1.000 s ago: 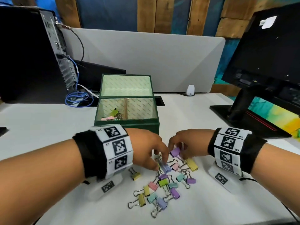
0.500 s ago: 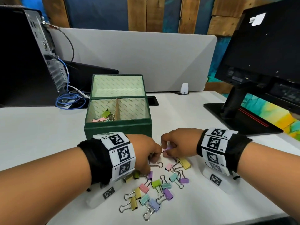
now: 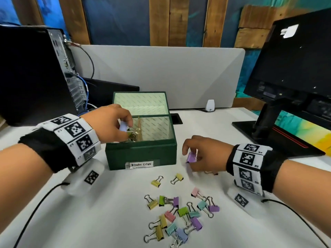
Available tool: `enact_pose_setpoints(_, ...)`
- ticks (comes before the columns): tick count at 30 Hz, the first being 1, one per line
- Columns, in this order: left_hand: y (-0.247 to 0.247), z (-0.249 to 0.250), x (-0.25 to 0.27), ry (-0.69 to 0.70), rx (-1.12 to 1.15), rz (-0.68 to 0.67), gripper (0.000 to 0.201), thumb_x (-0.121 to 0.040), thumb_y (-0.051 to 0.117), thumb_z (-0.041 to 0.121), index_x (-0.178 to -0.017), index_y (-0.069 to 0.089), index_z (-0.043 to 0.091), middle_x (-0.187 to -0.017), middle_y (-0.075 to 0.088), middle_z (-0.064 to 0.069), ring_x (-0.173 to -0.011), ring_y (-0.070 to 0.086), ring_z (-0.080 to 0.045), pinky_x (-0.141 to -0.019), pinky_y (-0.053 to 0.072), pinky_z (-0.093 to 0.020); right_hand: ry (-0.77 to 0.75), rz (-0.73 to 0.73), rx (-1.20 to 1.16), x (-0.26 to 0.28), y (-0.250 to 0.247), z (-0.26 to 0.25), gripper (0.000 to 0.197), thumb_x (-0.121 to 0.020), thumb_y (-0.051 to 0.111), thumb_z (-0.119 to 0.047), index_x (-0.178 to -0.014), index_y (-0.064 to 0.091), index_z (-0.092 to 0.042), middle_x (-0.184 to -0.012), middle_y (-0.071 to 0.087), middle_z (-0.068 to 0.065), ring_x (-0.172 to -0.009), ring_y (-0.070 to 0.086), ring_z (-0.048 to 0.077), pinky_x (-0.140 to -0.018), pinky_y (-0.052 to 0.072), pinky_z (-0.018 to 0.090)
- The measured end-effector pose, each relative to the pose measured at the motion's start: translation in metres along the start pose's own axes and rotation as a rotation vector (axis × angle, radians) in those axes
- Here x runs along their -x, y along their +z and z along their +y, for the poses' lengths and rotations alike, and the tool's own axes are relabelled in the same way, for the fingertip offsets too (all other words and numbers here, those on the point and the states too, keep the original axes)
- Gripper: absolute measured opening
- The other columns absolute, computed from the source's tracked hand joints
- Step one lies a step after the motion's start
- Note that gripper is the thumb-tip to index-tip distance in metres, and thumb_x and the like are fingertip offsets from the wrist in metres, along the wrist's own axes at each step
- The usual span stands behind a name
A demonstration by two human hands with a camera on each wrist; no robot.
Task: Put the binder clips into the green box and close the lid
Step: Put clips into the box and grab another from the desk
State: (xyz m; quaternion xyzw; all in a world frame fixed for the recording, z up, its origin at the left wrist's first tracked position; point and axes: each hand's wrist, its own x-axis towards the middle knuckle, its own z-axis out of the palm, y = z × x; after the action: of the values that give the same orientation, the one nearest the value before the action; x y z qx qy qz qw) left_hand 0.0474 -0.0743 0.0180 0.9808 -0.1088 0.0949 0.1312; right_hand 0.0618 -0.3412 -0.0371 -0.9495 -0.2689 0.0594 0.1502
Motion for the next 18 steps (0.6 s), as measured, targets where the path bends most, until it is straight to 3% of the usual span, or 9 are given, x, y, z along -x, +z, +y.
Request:
enact_pose_setpoints(4,0.000,-0.024,-0.005,-0.099,0.001,0.006,0.023,-0.073,0.071,0.014,-0.093,0.067,0.025,-0.099,0.052,0.002,-0.081,0.056,-0.016,-0.073,0.041,-0.023,0.017,0.068,-0.394,-0.020,-0.017,-0.012,0.018,-0.079,0.069,-0.014,-0.091,0.058,-0.023,-0.089,0.056,-0.005,-0.062,0.058,0.011,-0.064,0.051,0.022)
enact_pose_setpoints(7,0.003,-0.029,-0.004,-0.115,0.092,0.039,0.020,-0.074,0.070,0.012,-0.090,0.067,0.025,-0.089,0.054,0.005,-0.073,0.056,-0.010,-0.064,0.042,-0.019,0.060,0.035,-0.560,-0.031,-0.018,-0.017,0.017,-0.080,0.069,-0.010,-0.087,0.057,-0.019,-0.090,0.059,0.002,-0.066,0.064,0.019,-0.073,0.058,0.033)
enact_pose_setpoints(9,0.005,-0.031,-0.003,-0.105,0.118,0.054,0.020,-0.073,0.071,0.011,-0.089,0.067,0.023,-0.085,0.054,0.006,-0.070,0.055,-0.010,-0.060,0.041,-0.014,0.067,0.030,-0.510,-0.036,-0.018,-0.018,0.020,-0.077,0.073,-0.012,-0.086,0.057,-0.021,-0.092,0.060,0.002,-0.064,0.064,0.017,-0.073,0.058,0.030)
enact_pose_setpoints(11,0.006,-0.032,-0.003,-0.087,0.106,0.049,0.022,-0.072,0.072,0.010,-0.089,0.067,0.023,-0.089,0.054,0.004,-0.074,0.057,-0.013,-0.061,0.041,-0.013,0.050,0.026,-0.405,-0.039,-0.022,-0.022,0.021,-0.075,0.075,-0.014,-0.087,0.059,-0.022,-0.090,0.061,-0.004,-0.061,0.064,0.011,-0.067,0.053,0.021)
enact_pose_setpoints(14,0.004,-0.033,-0.003,-0.089,0.107,0.016,0.022,-0.072,0.072,0.009,-0.090,0.067,0.021,-0.094,0.057,-0.001,-0.081,0.061,-0.020,-0.064,0.044,-0.015,0.021,-0.003,-0.271,-0.041,-0.042,-0.038,0.018,-0.076,0.075,-0.018,-0.085,0.061,-0.025,-0.064,0.063,-0.017,-0.052,0.059,-0.003,-0.054,0.042,0.007)
enact_pose_setpoints(16,0.003,-0.031,-0.002,-0.094,0.128,-0.009,0.021,-0.072,0.072,0.009,-0.090,0.067,0.019,-0.092,0.060,-0.001,-0.084,0.063,-0.024,-0.066,0.048,-0.020,-0.012,-0.010,-0.193,-0.045,-0.057,-0.054,0.018,-0.076,0.074,-0.021,-0.086,0.061,-0.029,-0.063,0.061,-0.019,-0.055,0.057,-0.006,-0.055,0.041,0.009)
enact_pose_setpoints(18,0.003,-0.028,-0.002,-0.095,0.135,-0.031,0.020,-0.072,0.072,0.008,-0.089,0.067,0.019,-0.087,0.060,0.002,-0.084,0.063,-0.026,-0.070,0.050,-0.026,-0.061,0.046,-0.156,-0.054,-0.067,-0.070,0.020,-0.077,0.073,-0.022,-0.092,0.062,-0.030,-0.080,0.061,-0.019,-0.066,0.056,-0.004,-0.061,0.040,0.015)
